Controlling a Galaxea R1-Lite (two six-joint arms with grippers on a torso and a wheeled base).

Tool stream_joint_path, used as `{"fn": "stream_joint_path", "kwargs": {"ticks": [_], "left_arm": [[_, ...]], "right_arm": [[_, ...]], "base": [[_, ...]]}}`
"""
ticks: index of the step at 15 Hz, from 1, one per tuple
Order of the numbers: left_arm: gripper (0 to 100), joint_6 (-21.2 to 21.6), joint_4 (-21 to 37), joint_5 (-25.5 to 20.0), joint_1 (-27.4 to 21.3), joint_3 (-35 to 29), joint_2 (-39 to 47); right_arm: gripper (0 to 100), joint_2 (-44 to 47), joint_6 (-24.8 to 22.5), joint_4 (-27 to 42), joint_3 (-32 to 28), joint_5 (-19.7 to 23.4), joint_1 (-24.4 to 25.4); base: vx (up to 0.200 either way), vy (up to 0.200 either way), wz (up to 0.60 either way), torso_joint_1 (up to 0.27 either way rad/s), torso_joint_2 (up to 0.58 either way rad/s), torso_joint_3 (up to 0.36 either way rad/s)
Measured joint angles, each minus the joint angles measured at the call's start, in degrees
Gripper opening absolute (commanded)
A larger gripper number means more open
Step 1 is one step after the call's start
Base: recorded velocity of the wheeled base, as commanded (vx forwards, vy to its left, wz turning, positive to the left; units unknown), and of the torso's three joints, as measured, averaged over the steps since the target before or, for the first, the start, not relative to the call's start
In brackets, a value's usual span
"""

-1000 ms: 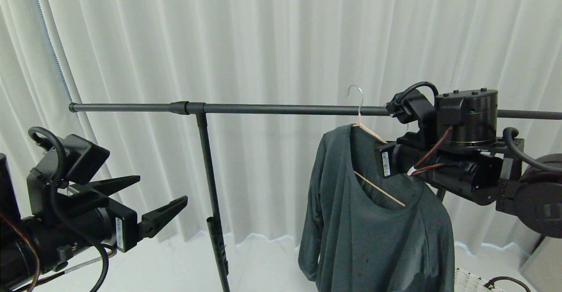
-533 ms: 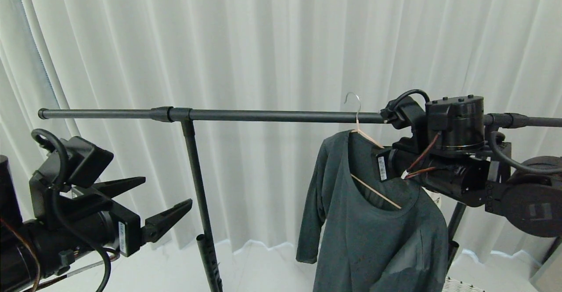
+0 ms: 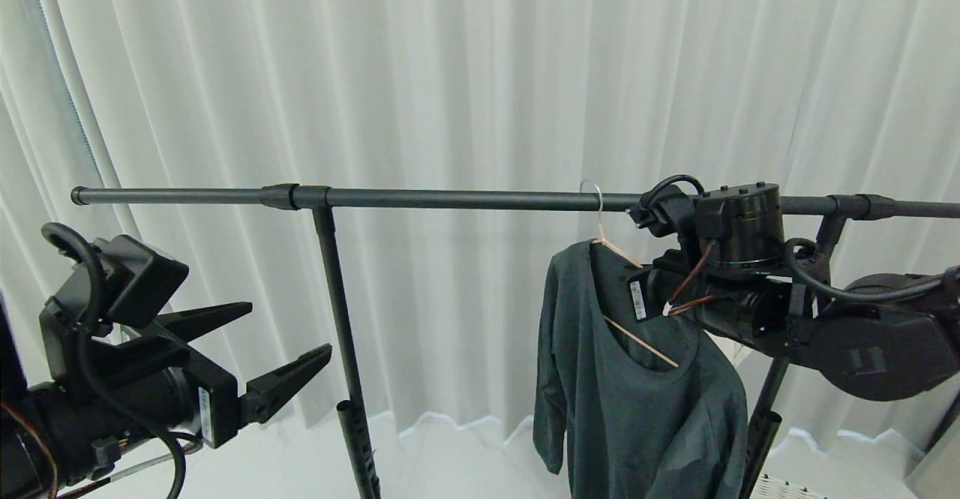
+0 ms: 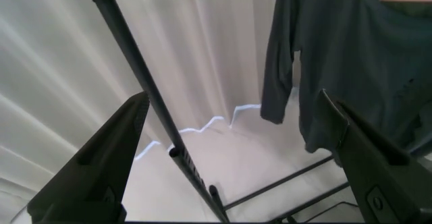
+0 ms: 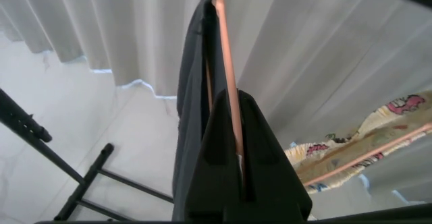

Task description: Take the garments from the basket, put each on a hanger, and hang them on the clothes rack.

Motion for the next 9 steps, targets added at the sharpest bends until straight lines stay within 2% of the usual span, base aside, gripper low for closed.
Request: {"fn": "stream_joint_path", "kwargs": {"ticks": [6,7,9], "left_arm": [[100,0.0,0.0,0.0,-0.17,1.68,-1.46],[100,0.0,0.0,0.0,-0.17,1.68,-1.55],[100,-0.02,0.0,0.17,-0.02,1.58,-1.57]], "right_arm": [[0,2.26,-0.04,0.02,-1.73,-0.3,0.37],[100,2.21,-0.04,0.05,-1.77,-0.52,0.44],[100,1.73,-0.09,-0.02,-1.79,-0.67,0.66]], "base": [[0.0,0.0,0.0,0.0,0.0,0.0],[0.0,0.0,0.0,0.0,0.0,0.0],[0.0,0.0,0.0,0.0,0.0,0.0]]}}
